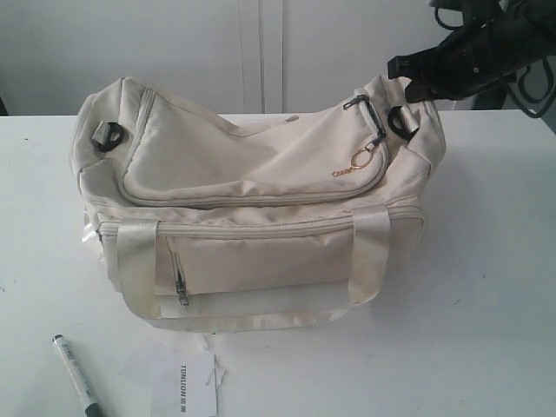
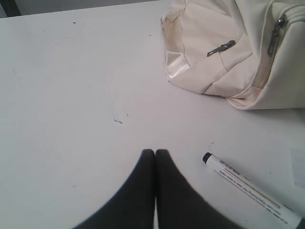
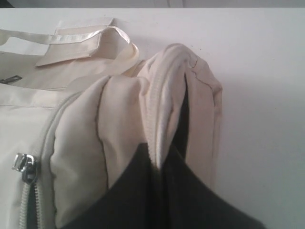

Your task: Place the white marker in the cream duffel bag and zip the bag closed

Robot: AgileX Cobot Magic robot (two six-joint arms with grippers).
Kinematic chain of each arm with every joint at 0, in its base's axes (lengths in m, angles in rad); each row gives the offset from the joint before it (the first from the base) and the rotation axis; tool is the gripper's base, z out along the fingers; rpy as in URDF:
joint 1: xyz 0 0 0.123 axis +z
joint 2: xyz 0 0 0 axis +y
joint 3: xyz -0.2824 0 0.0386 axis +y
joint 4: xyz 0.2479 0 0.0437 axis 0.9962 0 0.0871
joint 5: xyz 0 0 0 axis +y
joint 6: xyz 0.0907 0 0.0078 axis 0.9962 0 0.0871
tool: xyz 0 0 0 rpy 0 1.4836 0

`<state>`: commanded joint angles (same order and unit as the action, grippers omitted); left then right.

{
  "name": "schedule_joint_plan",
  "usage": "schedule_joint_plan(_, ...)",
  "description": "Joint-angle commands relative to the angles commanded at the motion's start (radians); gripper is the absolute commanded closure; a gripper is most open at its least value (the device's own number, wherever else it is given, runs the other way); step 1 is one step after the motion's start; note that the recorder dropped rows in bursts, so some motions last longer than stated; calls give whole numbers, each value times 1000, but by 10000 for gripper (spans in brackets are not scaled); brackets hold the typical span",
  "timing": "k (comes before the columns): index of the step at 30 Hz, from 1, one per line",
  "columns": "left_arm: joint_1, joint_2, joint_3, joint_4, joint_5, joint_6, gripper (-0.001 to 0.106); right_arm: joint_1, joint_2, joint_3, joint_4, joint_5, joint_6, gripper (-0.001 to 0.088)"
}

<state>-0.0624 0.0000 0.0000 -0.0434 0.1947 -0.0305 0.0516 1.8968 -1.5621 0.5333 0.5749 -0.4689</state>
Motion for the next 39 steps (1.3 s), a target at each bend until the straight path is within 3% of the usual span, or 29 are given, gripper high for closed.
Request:
schedule_joint_plan(15,0,0,0,-9,-159,-4,1053,0,0,0,15,0,0,868)
schedule_joint_plan(21,0,0,0,-9,-195,-235,1053,0,0,0,15,0,0,868)
schedule_joint_plan(30,0,0,0,-9,-279,-478,1053,0,0,0,13,0,0,868)
schedule_joint_plan(39,0,57,-87,58,-258,-459,1053,0,0,0,13,0,0,868)
